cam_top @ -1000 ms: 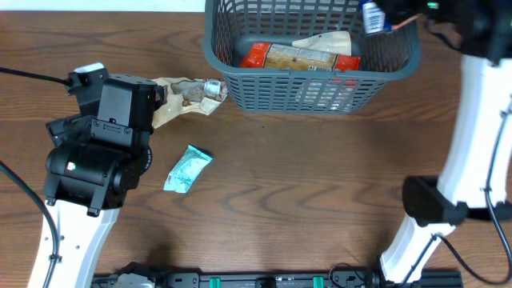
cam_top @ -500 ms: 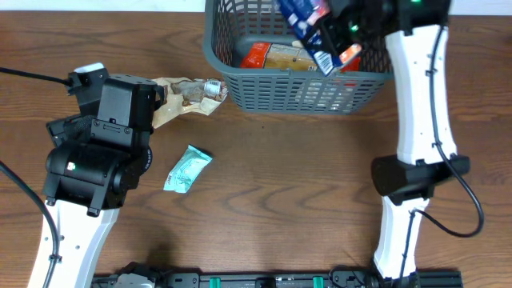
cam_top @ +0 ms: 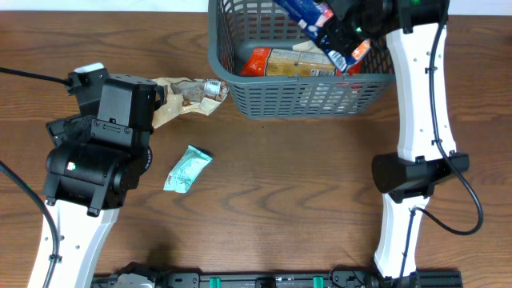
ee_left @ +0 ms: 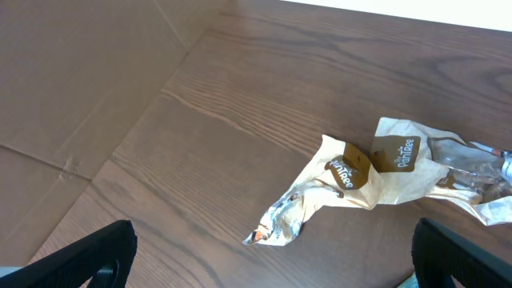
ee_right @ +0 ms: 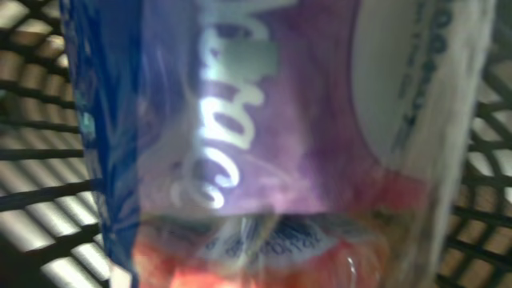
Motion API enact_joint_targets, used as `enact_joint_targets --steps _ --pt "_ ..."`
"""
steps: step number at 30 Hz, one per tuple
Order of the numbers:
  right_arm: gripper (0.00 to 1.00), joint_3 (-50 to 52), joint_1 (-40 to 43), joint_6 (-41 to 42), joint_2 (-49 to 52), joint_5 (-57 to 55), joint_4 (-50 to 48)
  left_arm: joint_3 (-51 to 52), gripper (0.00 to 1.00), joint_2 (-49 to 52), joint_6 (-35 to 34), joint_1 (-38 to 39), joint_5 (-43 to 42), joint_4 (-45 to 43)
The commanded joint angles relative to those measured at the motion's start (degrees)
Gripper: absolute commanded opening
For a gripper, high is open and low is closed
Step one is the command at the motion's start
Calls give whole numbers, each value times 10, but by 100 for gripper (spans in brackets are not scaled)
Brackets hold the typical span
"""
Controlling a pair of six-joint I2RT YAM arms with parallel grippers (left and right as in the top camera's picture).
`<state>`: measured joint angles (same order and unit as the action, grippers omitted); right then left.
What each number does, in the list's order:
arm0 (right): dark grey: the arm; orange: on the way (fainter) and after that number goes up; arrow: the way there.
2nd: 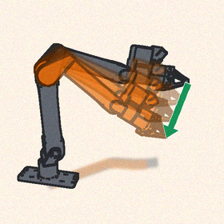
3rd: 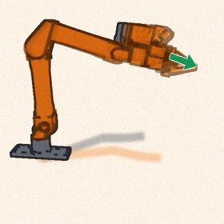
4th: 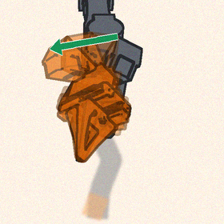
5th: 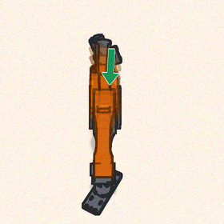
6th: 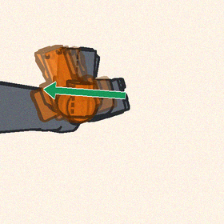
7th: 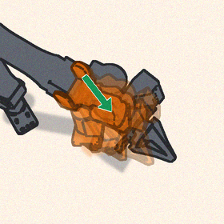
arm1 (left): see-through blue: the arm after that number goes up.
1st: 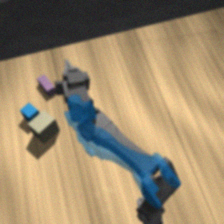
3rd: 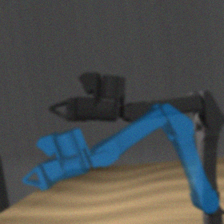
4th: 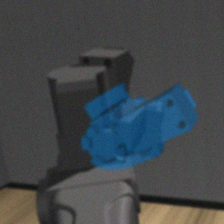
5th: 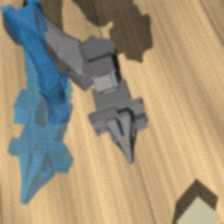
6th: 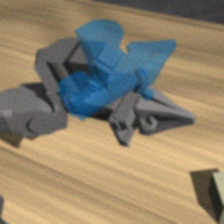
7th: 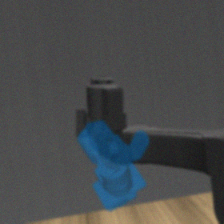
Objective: Pack container
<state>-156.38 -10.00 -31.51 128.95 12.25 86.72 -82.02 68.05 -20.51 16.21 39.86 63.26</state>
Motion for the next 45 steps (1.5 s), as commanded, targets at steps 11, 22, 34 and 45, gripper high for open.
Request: enact_joint_targets --steps 11,22,34,45 --pt "10 0 6 -4 9 -17 -56 -11 99 0 5 -3 11 3" --pt "19 0 6 12 9 -13 -62 -11 99 0 5 -3 11 3" --pt "25 0 6 13 9 -13 -63 -11 99 0 5 -3 11 3" --pt "27 0 6 12 11 -13 -64 -11 99 0 5 -3 11 4"
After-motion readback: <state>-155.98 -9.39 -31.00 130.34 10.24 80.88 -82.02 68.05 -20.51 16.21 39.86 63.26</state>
